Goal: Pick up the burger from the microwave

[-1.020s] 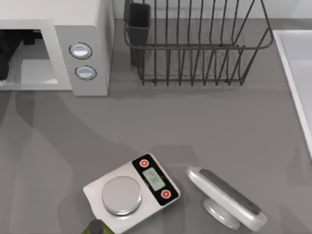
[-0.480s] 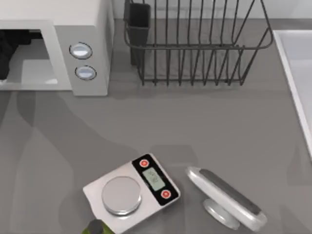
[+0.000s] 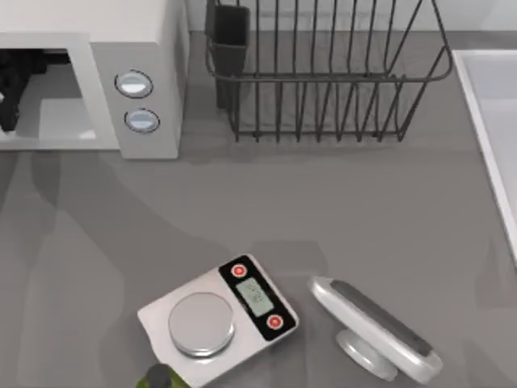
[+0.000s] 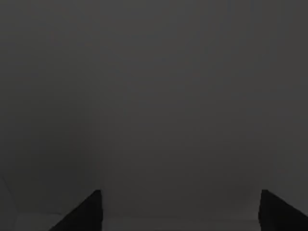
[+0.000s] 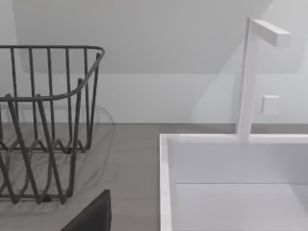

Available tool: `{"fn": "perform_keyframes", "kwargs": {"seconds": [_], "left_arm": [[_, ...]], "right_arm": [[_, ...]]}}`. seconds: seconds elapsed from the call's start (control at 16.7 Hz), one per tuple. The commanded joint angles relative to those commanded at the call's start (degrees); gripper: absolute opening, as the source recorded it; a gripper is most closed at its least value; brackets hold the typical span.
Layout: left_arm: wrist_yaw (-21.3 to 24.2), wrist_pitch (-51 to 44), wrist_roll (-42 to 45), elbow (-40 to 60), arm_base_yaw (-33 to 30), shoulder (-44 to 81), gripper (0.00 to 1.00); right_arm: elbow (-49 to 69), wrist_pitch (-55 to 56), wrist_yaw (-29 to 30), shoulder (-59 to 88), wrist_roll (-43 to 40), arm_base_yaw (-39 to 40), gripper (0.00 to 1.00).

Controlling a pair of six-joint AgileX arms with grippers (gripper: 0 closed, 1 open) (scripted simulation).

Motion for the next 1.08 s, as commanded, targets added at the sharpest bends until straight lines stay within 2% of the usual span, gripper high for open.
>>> {"fn": "perform_keyframes", "kwargs": {"seconds": [0.12,0.24,0.42,0.84,0.96,1.08], "left_arm": [[-1.73,-0.74,-0.77,-1.81,-1.9,-1.89,0.0],[-5.28,-2.26,-2.37,-5.45,-5.79,-5.95,0.0],[-13.01,-5.56,-5.85,-13.46,-14.32,-15.73,0.0],[-34.12,-14.69,-15.29,-35.98,-38.09,-43.87,0.0],[-38.59,-16.65,-17.31,-40.76,-42.99,-49.0,0.0],[-41.19,-17.81,-18.5,-43.42,-45.66,-51.69,0.0]], "right_arm": [[0.0,0.0,0.0,0.0,0.0,0.0,1.0],[0.0,0.0,0.0,0.0,0.0,0.0,1.0],[0.0,0.0,0.0,0.0,0.0,0.0,1.0],[0.0,0.0,0.0,0.0,0.0,0.0,1.0],[0.0,0.0,0.0,0.0,0.0,0.0,1.0],[0.0,0.0,0.0,0.0,0.0,0.0,1.0]]}}
